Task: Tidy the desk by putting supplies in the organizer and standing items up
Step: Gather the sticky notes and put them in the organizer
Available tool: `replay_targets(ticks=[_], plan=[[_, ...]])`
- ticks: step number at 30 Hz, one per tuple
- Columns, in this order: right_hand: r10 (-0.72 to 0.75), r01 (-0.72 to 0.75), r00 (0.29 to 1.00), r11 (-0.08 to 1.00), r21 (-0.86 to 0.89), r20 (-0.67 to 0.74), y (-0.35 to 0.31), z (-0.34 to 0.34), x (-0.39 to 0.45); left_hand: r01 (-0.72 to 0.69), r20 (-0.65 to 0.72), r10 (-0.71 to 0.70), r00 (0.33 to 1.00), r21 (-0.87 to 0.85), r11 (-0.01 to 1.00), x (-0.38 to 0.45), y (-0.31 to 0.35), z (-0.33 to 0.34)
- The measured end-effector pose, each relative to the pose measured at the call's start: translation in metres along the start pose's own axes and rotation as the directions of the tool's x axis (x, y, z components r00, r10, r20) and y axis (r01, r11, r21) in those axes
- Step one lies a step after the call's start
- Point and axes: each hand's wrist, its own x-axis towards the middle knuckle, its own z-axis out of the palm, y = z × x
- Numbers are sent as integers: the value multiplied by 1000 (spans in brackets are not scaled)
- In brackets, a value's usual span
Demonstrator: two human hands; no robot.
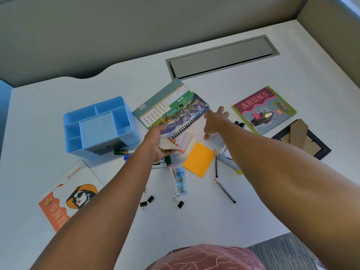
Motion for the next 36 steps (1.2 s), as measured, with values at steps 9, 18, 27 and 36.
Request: replay_targets(ticks=[9,18,27,36], plan=[[-89,93,995,983,-159,38,5,3,-16,65,57,-57,997,-146,987,-7,3,-2],[-153,153,988,985,-76,12,14,7,-20,45,56,-31,998,-272,961,-7,10,-4],[-114,107,993,982,-157,-40,12,5,-24,28,46,-17,999,-257,966,-5,13,-8],[-127,128,992,991,-50,23,14,7,-28,13,26,-9,1000,-171,985,1,7,-5]])
